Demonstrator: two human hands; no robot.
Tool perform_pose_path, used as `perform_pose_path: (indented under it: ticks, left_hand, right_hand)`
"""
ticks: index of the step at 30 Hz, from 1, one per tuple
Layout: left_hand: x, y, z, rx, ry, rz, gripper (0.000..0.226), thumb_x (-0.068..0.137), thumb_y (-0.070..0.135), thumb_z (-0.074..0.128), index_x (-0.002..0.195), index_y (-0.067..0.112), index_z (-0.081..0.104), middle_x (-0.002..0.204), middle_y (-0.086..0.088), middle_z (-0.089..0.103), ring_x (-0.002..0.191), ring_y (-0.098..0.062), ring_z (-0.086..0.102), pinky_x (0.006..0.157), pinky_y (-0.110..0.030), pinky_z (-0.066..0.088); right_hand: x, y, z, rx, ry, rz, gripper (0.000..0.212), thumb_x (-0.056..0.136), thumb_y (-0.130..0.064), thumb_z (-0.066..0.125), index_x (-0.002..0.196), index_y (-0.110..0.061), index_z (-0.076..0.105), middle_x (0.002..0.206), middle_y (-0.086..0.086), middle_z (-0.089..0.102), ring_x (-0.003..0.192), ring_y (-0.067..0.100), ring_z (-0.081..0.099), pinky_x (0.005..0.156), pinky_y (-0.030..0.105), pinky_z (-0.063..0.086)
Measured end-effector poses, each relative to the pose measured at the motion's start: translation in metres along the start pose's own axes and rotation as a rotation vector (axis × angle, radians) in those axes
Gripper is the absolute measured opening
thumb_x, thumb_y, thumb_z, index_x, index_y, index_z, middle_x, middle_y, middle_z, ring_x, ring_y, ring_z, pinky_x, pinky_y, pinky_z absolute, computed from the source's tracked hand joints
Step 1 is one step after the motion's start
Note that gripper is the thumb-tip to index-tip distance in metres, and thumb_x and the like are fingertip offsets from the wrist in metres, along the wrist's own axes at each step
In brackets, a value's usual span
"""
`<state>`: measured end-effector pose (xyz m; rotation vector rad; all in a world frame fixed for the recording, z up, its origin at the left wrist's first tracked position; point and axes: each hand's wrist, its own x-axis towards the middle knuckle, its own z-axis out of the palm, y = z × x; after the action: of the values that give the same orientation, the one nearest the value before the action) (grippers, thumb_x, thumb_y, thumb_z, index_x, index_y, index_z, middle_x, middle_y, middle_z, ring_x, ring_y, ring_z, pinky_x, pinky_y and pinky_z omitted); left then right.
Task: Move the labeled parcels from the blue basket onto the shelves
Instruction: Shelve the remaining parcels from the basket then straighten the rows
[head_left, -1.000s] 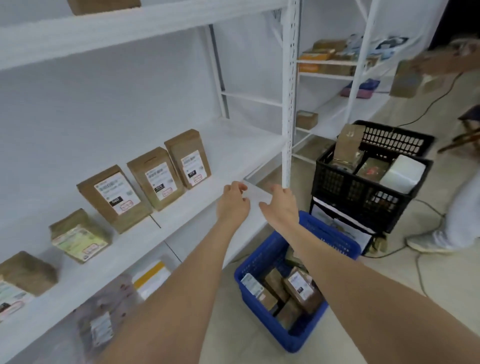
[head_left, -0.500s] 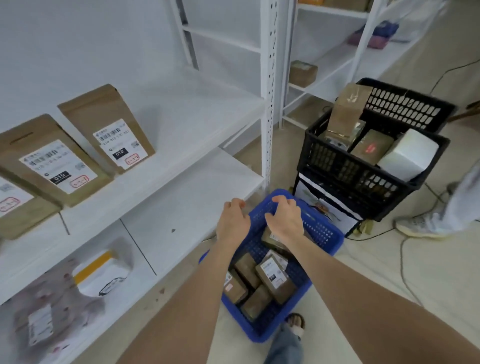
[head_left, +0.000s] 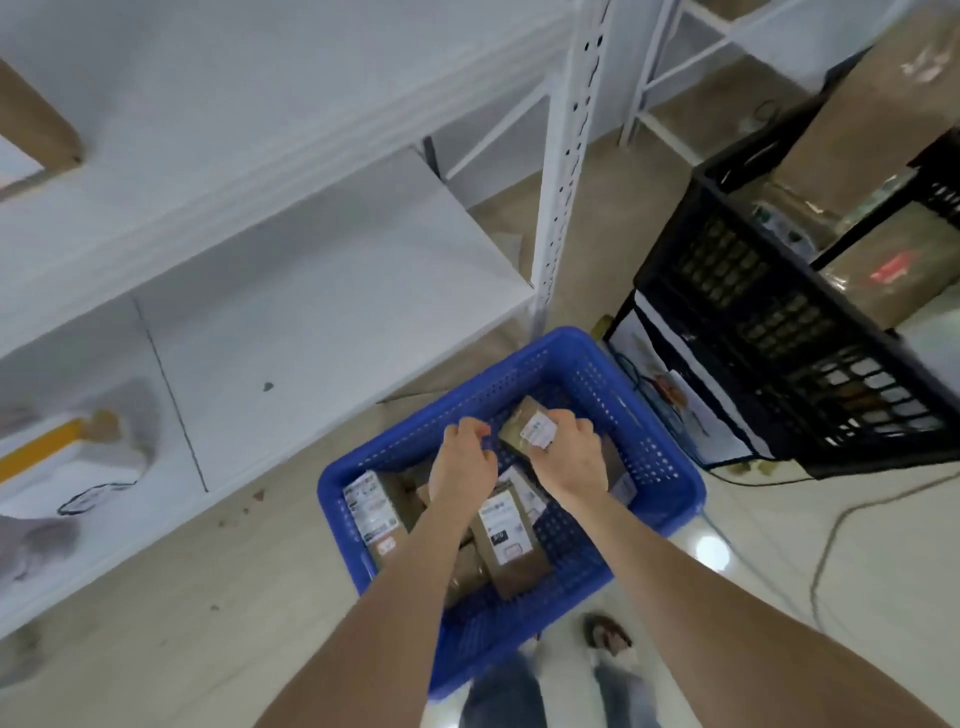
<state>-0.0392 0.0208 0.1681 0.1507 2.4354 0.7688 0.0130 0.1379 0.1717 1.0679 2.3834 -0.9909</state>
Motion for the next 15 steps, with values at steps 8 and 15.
perform_pose_path:
  ticks: [8, 15]
  left_hand:
    - [0.050, -0.126, 0.130, -0.131, 0.006, -0.311, 0.043, 0.091, 0.014, 0.052, 0.133, 0.011, 0.040, 0.134, -0.013, 0.048, 0.110, -0.031, 0.056, 0.091, -0.036, 0.046]
    - [0.074, -0.232, 0.240, -0.394, -0.070, -0.641, 0.068, 0.092, 0.019, 0.053, 0.149, 0.008, 0.017, 0.142, -0.016, 0.043, 0.119, -0.033, 0.052, 0.095, -0.038, 0.047]
  right_hand:
    - [0.087, 0.093, 0.126, 0.066, -0.274, 0.050, 0.083, 0.087, -0.027, 0.065, 0.152, -0.019, 0.014, 0.155, 0.010, 0.017, 0.139, 0.032, 0.029, 0.107, 0.045, 0.037]
    - [0.141, 0.167, 0.238, 0.166, -0.461, 0.300, 0.103, 0.081, -0.013, 0.069, 0.153, -0.019, -0.004, 0.158, 0.014, 0.005, 0.144, 0.033, 0.017, 0.112, 0.042, 0.026]
